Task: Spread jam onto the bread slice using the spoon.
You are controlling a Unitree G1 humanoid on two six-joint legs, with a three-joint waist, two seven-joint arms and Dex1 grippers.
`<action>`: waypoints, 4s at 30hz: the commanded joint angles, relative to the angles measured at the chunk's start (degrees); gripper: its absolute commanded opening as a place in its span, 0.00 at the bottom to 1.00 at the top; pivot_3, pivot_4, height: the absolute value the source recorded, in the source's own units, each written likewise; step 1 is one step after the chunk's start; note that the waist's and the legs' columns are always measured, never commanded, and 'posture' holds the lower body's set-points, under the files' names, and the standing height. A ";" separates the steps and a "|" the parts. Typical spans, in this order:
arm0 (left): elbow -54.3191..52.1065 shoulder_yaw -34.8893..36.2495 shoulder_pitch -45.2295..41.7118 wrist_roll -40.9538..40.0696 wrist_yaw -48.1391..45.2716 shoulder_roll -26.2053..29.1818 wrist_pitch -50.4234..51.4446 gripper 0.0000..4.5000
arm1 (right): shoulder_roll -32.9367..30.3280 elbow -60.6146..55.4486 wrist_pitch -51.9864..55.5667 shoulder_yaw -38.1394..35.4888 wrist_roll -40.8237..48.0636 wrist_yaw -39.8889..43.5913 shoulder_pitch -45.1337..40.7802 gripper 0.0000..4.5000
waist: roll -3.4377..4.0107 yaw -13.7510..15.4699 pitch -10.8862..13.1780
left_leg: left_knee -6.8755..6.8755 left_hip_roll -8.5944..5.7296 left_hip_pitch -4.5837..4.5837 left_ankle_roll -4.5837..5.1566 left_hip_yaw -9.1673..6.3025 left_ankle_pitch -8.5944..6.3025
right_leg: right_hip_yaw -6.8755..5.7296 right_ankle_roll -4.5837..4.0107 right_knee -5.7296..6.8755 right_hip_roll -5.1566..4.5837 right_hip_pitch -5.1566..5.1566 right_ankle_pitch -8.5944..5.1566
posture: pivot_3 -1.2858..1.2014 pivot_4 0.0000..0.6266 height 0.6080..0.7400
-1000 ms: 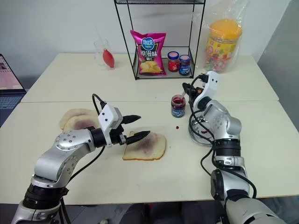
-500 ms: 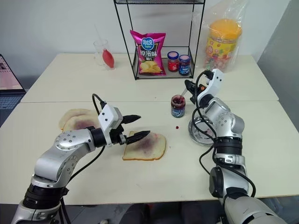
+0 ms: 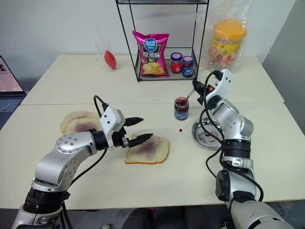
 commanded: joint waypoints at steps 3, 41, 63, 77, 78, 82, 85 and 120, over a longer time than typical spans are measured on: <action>-1.05 0.37 -1.02 0.11 -0.17 0.15 -1.36 0.82 | 0.60 -2.70 0.22 -2.07 3.24 -1.60 -1.60 0.00 | 0.00 0.00 0.00 | 0.00 0.00 0.00 0.00 0.00 0.00 | 0.00 0.00 0.00 0.00 0.00 0.00 | 0.52 0.24 1.00; 1.65 2.65 -4.71 -0.83 0.81 -2.98 -5.49 0.82 | 1.06 -0.89 2.96 -9.82 14.04 -8.55 -2.74 0.00 | 0.00 -0.01 0.00 | -0.01 0.00 -0.01 0.00 0.02 0.00 | 0.01 0.01 -0.02 0.00 0.00 0.00 | 0.52 0.24 1.00; -4.40 12.16 5.89 -6.54 -6.54 7.82 -4.03 0.82 | 4.93 -20.30 15.15 -0.10 25.33 -7.04 1.43 0.00 | 0.01 -1.16 0.00 | -0.59 0.07 0.02 0.01 -0.01 0.00 | -0.01 -0.05 -0.06 0.01 -0.21 -0.03 | 0.52 0.24 1.00; -14.18 22.05 29.22 -10.90 -10.39 14.05 -0.14 0.82 | 3.73 -27.66 5.31 32.93 5.49 11.34 12.66 0.00 | -0.09 -1.23 -0.05 | -0.75 0.10 0.02 -0.01 0.02 0.01 | -0.04 -0.19 -0.02 -0.02 -0.40 -0.20 | 0.52 0.24 1.00; -14.53 22.27 30.13 -11.01 -10.66 14.25 -0.20 0.82 | 3.46 -27.38 3.59 34.84 3.35 12.63 12.73 0.00 | -0.09 -1.21 -0.05 | -0.75 0.09 0.02 -0.01 0.03 0.01 | -0.03 -0.19 -0.02 -0.02 -0.40 -0.21 | 0.52 0.24 1.00; -15.53 24.10 34.04 -11.49 -11.87 15.00 -0.08 0.82 | 2.69 -27.00 -2.03 38.33 -2.34 16.69 12.15 0.00 | -0.12 -1.20 -0.06 | -0.74 0.11 0.02 -0.02 0.02 0.01 | -0.04 -0.23 -0.02 -0.01 -0.41 -0.23 | 0.52 0.24 1.00; -16.16 25.05 35.81 -11.56 -12.42 15.22 -0.05 0.82 | 2.32 -26.73 -6.13 39.78 -6.19 18.70 12.21 0.00 | -0.16 -1.13 -0.09 | -0.75 0.11 0.02 -0.02 0.00 0.01 | -0.06 -0.26 -0.02 -0.01 -0.41 -0.24 | 0.52 0.24 1.00; -15.63 28.65 40.12 -11.43 -14.08 15.64 -1.01 0.82 | 11.96 -13.86 8.10 23.85 1.01 16.41 9.93 0.00 | -0.39 -1.23 -0.25 | -0.73 0.12 0.11 -0.03 -0.05 0.02 | -0.09 -0.31 0.07 -0.01 -0.34 -0.23 | 0.52 0.24 1.00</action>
